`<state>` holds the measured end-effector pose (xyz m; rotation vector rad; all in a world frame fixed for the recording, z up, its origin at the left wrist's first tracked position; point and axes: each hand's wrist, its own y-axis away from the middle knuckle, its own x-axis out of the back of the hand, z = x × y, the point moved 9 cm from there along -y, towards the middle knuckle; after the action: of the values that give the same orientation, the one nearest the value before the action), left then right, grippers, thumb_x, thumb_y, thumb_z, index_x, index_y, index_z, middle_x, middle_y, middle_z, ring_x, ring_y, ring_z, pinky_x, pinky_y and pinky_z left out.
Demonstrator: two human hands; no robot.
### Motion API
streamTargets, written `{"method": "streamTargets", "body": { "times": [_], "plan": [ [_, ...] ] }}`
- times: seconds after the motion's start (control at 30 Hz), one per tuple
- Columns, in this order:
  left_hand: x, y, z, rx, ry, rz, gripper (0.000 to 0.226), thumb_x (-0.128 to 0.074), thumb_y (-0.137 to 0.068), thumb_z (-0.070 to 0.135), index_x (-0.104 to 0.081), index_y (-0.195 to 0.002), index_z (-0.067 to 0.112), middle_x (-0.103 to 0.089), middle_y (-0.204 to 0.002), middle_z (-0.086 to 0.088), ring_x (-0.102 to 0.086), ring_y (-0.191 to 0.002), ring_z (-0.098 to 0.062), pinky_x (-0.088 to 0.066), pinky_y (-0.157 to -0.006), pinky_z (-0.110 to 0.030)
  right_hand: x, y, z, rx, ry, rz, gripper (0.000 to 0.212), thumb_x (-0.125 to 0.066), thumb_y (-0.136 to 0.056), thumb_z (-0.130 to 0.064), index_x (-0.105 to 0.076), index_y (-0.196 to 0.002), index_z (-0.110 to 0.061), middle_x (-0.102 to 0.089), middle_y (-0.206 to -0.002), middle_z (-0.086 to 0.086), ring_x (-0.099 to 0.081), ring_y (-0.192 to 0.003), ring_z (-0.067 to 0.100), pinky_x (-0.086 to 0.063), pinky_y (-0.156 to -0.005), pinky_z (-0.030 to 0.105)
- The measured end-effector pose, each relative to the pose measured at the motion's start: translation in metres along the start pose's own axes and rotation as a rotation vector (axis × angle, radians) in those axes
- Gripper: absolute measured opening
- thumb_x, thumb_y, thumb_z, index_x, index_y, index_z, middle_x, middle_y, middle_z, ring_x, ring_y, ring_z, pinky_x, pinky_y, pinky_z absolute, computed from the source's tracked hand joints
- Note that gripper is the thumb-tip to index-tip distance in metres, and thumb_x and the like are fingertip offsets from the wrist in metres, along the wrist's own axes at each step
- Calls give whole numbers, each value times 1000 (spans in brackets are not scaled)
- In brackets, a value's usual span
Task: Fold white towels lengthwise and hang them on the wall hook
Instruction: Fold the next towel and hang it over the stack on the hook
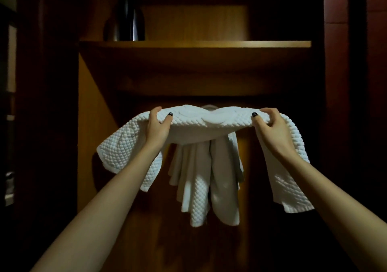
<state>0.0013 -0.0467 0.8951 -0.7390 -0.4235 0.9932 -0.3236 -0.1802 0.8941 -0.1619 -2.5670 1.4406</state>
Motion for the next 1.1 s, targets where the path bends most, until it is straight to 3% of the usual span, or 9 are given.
{"method": "streamTargets", "body": {
  "times": [0.23,0.37,0.5,0.67,0.8,0.9,1.0,1.1],
  "plan": [
    [-26,-66,15,-140,-49,-1,46,-51,-97,33,-42,-139,16,-49,-136,-7,-48,-116,-19,-37,-86,-27,-23,-69,15,-14,-34,80,32,-54,-96,-37,-60,-118,-15,-54,-105,-7,-48,-95,9,-34,-78,25],
    [-22,-71,26,-160,16,87,39,-53,-95,31,-50,-130,14,-57,-126,-9,-54,-113,-25,-49,-93,-41,-12,-78,11,14,-78,146,18,-55,-93,-33,-63,-91,-17,-61,-84,-3,-54,-79,12,-37,-61,23],
    [-6,-52,23,-204,32,157,34,-54,-94,31,-52,-125,17,-57,-116,0,-55,-107,-20,-52,-89,-44,5,-60,0,109,-22,226,14,-54,-93,-35,-60,-88,-24,-55,-73,-16,-49,-66,-3,-33,-55,17],
    [11,-33,24,-256,9,215,33,-53,-95,31,-52,-125,18,-56,-111,4,-54,-99,-13,-45,-75,-27,2,-41,-16,154,-3,226,11,-54,-94,-33,-58,-89,-24,-56,-75,-12,-48,-64,3,-33,-54,11],
    [15,-30,22,-229,10,172,35,-53,-95,30,-49,-128,17,-56,-119,-1,-52,-102,-13,-41,-76,-26,-11,-35,-7,78,13,134,16,-52,-96,-32,-62,-99,-19,-60,-87,-3,-52,-80,9,-37,-61,19],
    [15,-24,20,-217,36,145,37,-54,-95,29,-48,-130,16,-55,-122,-3,-52,-104,-14,-41,-74,-24,-7,-27,-5,68,37,156,22,-52,-96,-31,-64,-107,-17,-60,-92,-5,-51,-81,6,-36,-63,14],
    [19,-17,26,-216,71,135,38,-54,-95,27,-49,-131,15,-55,-123,-5,-52,-107,-16,-44,-79,-29,4,-20,-13,78,32,167,23,-53,-96,-31,-64,-108,-15,-61,-95,-5,-53,-85,8,-34,-65,12],
    [26,-13,43,-210,143,142,36,-54,-95,24,-50,-129,13,-56,-121,-6,-54,-109,-21,-51,-90,-45,20,-22,-23,75,-25,156,22,-54,-95,-30,-65,-106,-16,-63,-96,-5,-56,-91,10,-36,-66,13]
  ]
}}
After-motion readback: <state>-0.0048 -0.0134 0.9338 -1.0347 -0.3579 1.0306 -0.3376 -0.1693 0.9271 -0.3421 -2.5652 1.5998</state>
